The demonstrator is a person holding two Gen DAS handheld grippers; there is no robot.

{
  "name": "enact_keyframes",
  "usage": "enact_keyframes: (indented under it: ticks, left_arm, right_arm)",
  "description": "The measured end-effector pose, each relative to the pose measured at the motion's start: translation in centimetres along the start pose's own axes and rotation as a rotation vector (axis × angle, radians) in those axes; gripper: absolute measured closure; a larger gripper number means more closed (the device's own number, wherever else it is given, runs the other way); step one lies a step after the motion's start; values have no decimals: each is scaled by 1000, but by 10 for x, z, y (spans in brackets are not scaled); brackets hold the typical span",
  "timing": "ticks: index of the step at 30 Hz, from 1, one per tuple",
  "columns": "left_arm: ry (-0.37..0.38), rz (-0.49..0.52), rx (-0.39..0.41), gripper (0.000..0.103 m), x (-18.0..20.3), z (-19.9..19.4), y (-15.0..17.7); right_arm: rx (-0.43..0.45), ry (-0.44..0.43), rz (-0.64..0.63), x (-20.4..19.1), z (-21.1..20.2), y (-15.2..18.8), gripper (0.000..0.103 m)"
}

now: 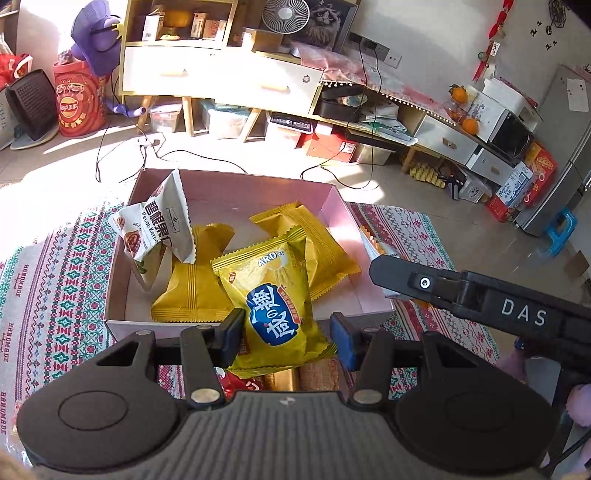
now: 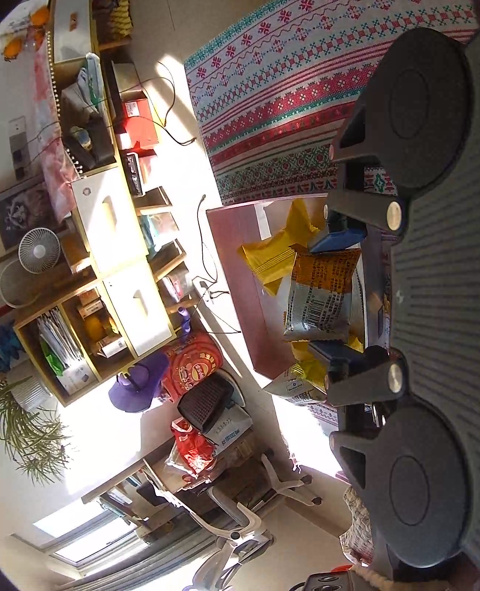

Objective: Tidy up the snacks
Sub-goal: 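Carry the yellow chip bag and white-and-orange packet over the pink box, then open both tools to drop the two packets into the box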

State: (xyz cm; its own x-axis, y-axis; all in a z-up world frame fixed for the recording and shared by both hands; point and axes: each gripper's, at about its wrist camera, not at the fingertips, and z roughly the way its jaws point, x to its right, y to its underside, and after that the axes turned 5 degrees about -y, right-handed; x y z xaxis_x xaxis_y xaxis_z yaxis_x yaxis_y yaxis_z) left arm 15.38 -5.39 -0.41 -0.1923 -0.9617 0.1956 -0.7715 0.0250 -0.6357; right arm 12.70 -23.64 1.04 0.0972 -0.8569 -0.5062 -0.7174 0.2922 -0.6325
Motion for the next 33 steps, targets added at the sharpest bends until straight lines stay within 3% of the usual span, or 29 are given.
enact_keyframes:
  ticks: [16,19,20,21,27,33]
  left_arm:
    - [-109,2,-22,46,2,31,-20]
    - [-110,10,-18,46,2,32,-21]
    - [-113,15,-18,46,2,32,-21]
    - [-120,15,-25,44,2,33,-22]
    - [-123,-10,-13,24,-1,25,-24]
    - [-117,10,-15,20,-2,17,-21]
  right_arm:
    - [-70,-1,114,17,17,-6,54]
    - [-60,3,123,17,15,-7,46]
    - [-54,7,129,18,15,-8,39]
    - [-48,9,133,18,13,-8,34]
    - [-38,1,138,21,10,-12,33]
    - [-44,0,118,18,8,-13,32]
